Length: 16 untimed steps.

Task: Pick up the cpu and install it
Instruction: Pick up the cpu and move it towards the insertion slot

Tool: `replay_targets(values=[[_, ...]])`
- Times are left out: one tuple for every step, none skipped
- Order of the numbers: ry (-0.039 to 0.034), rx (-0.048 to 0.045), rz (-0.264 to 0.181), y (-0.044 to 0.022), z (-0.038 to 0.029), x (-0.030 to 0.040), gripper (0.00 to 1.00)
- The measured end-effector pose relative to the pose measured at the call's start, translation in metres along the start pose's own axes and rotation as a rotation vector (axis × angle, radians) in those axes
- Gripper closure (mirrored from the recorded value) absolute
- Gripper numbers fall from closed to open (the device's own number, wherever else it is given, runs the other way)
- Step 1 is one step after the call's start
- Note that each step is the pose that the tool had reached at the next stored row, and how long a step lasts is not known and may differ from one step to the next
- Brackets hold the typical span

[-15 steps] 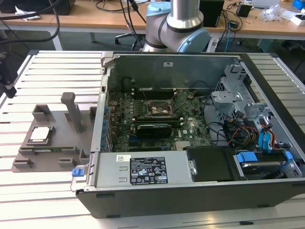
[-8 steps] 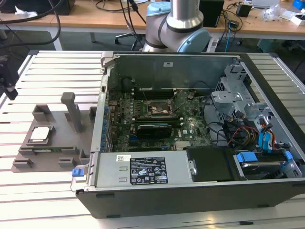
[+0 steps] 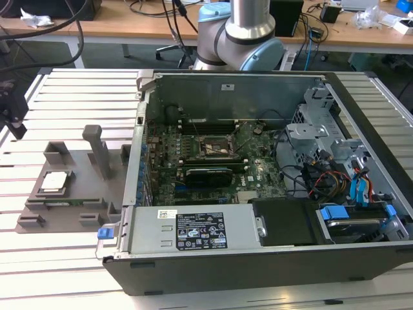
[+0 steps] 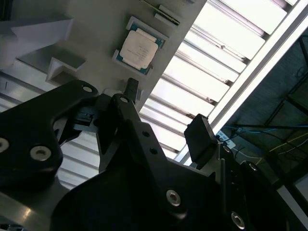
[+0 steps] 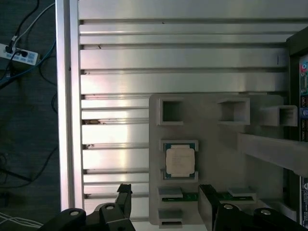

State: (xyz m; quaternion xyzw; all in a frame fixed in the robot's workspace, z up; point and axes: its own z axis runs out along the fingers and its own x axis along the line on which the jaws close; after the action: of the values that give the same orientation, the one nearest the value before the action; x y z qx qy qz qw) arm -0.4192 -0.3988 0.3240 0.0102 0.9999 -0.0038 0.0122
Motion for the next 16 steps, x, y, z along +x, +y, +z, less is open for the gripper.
replay_targets(values=[[-0.0001,0.0000,0.000,0.0000,0.0015,0.0000,0.34],[0.0000,0.0000,0.000,0.0000,0.0025,0.0001,0.34],[-0.0001,0.0000,0.000,0.0000,0.0036,0.0001,0.34],[0.0000,0.0001,0.000,0.0000,0.0045,0.0001,0.34],[0.0000,0.0001,0.000,0.0000,0.0052,0.0001,0.34],[0.0000,0.0000,0.000,0.0000,0.0059,0.0001,0.34],[0.0000,0.0000,0.000,0.0000,0.0069,0.0002,0.34],[0.0000,0.0001,0.000,0.0000,0.0075,0.0002,0.34],[0.0000,0.0000,0.000,0.0000,0.0083,0.0002,0.34],[-0.0001,0.0000,0.000,0.0000,0.0092,0.0002,0.34],[0.0000,0.0000,0.000,0.0001,0.0099,0.0002,0.34],[0.0000,0.0000,0.000,0.0000,0.0107,0.0002,0.34],[-0.0001,0.0000,0.000,0.0001,0.0115,0.0003,0.34],[-0.0001,0.0000,0.000,0.0001,0.0121,0.0003,0.34],[0.0000,0.0000,0.000,0.0001,0.0129,0.0003,0.34],[0.0000,0.0001,0.000,0.0001,0.0135,0.0003,0.34]])
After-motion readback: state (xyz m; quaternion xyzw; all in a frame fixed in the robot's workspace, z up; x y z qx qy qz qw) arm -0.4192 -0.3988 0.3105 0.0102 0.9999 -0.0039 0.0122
